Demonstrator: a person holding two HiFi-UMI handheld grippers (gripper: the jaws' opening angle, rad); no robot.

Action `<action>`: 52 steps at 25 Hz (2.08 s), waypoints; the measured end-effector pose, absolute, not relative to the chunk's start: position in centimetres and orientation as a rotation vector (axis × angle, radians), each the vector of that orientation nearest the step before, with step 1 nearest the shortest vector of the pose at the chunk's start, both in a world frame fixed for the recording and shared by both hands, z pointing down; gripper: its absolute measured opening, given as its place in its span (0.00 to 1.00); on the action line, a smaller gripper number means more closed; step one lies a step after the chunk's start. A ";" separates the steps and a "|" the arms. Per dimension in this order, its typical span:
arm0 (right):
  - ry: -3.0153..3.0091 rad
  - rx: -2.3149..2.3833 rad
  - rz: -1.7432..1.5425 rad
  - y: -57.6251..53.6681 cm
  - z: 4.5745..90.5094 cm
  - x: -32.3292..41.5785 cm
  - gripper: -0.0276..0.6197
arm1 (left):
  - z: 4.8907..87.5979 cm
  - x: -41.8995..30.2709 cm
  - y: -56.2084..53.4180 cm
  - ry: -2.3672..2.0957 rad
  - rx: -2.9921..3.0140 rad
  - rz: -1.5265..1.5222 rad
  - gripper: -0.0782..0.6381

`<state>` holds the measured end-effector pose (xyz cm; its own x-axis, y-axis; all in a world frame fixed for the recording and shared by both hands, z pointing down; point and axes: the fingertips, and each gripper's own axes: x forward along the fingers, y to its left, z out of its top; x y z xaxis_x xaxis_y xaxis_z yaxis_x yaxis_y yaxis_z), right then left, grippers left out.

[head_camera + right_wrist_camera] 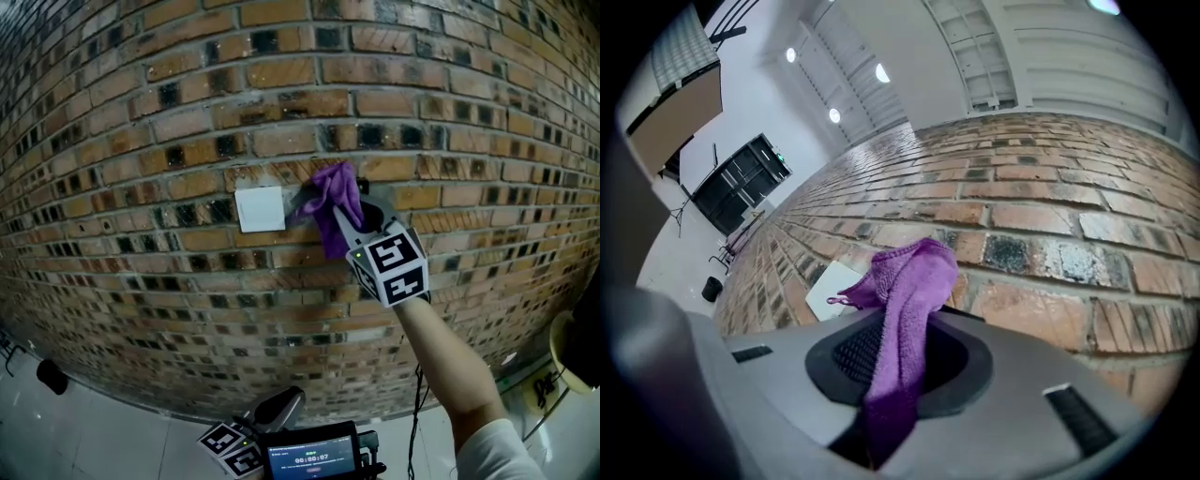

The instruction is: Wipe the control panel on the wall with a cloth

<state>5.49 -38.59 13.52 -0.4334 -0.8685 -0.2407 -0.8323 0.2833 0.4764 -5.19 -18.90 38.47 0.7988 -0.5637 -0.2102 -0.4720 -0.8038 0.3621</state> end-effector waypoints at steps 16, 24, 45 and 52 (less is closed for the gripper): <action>-2.287 1.816 -0.820 -37.6 14.3 14.8 0.17 | 38.7 -1.7 -18.7 -0.697 2.713 -0.435 0.16; -2.287 1.856 -0.849 -36.0 13.1 16.3 0.17 | 38.6 -0.5 -18.2 -0.669 2.715 -0.423 0.16; -2.536 1.512 -0.890 -37.7 13.3 -0.3 0.17 | 38.7 -6.0 -17.7 -0.853 2.671 -0.453 0.16; -2.584 1.400 -0.866 -38.6 14.5 -5.1 0.17 | 38.7 -8.6 -17.5 -0.943 2.649 -0.466 0.16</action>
<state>-5.14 -38.59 14.51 -0.5801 -0.7915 -0.1926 -0.7478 0.4237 0.5112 -8.55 -17.55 38.75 0.7332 -0.6492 -0.2021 -0.5554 -0.7433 0.3729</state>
